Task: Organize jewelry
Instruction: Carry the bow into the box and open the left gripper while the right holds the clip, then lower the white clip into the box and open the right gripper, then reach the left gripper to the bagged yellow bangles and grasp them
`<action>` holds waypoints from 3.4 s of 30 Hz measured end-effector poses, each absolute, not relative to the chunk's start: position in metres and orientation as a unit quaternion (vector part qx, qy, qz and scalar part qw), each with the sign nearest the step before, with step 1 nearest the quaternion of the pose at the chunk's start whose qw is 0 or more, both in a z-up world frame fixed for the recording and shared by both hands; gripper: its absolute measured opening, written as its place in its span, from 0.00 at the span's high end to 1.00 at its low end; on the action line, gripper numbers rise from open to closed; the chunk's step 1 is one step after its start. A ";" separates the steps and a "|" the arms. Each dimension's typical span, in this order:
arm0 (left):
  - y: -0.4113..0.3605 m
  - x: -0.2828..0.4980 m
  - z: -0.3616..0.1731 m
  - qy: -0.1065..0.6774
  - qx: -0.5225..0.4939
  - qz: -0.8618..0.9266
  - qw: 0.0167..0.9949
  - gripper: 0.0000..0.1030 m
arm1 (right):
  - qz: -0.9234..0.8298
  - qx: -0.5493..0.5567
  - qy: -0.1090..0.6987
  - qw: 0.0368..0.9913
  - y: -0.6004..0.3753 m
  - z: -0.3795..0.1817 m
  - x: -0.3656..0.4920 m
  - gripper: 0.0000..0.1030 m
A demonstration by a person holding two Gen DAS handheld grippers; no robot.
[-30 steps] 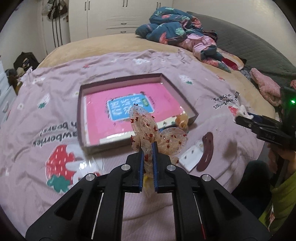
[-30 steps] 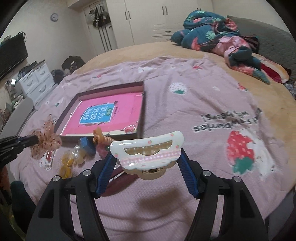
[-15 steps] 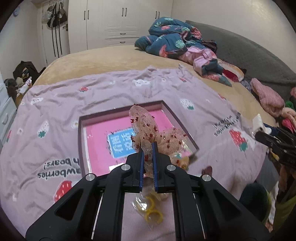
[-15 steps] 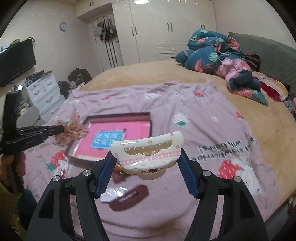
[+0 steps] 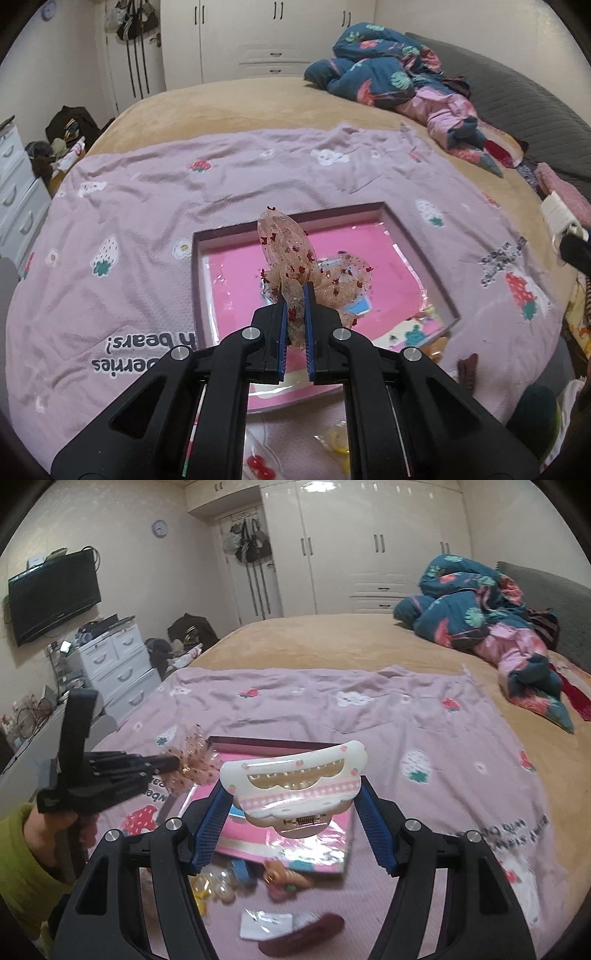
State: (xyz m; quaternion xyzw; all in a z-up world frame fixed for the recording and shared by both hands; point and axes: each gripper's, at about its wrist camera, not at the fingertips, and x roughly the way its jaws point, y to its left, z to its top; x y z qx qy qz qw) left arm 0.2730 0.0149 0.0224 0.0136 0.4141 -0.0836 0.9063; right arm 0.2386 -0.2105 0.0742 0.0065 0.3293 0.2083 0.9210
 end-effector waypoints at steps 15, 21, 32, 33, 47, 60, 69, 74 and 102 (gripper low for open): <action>0.027 0.288 -0.037 0.459 0.011 -0.074 0.885 0.98 | 0.207 -0.023 0.428 0.879 -0.172 -0.020 0.304 0.36; 0.034 0.291 -0.055 0.478 0.004 -0.066 0.876 0.94 | 0.199 -0.014 0.449 0.871 -0.168 -0.046 0.309 0.36; 0.048 0.272 -0.055 0.476 0.005 -0.050 0.878 0.71 | 0.182 -0.011 0.484 0.856 -0.157 -0.078 0.310 0.35; 0.050 0.267 -0.051 0.471 0.004 -0.047 0.881 0.68 | 0.182 -0.006 0.485 0.855 -0.158 -0.078 0.310 0.35; 0.046 0.220 0.002 0.428 -0.011 -0.037 0.903 0.19 | 0.178 0.024 0.404 0.897 -0.193 -0.008 0.262 0.12; 0.029 0.171 0.049 0.373 -0.027 -0.062 0.925 0.10 | 0.150 0.020 0.333 0.931 -0.230 0.053 0.188 0.06; 0.011 0.143 0.059 0.356 -0.015 -0.081 0.931 0.09 | 0.143 0.016 0.308 0.940 -0.246 0.072 0.144 0.05; 0.005 0.130 0.053 0.358 -0.010 -0.086 0.930 0.09 | 0.141 0.004 0.305 0.942 -0.250 0.070 0.123 0.05; -0.013 0.093 -0.013 0.422 0.012 -0.089 0.902 0.09 | 0.172 -0.028 0.363 0.916 -0.243 -0.004 0.081 0.05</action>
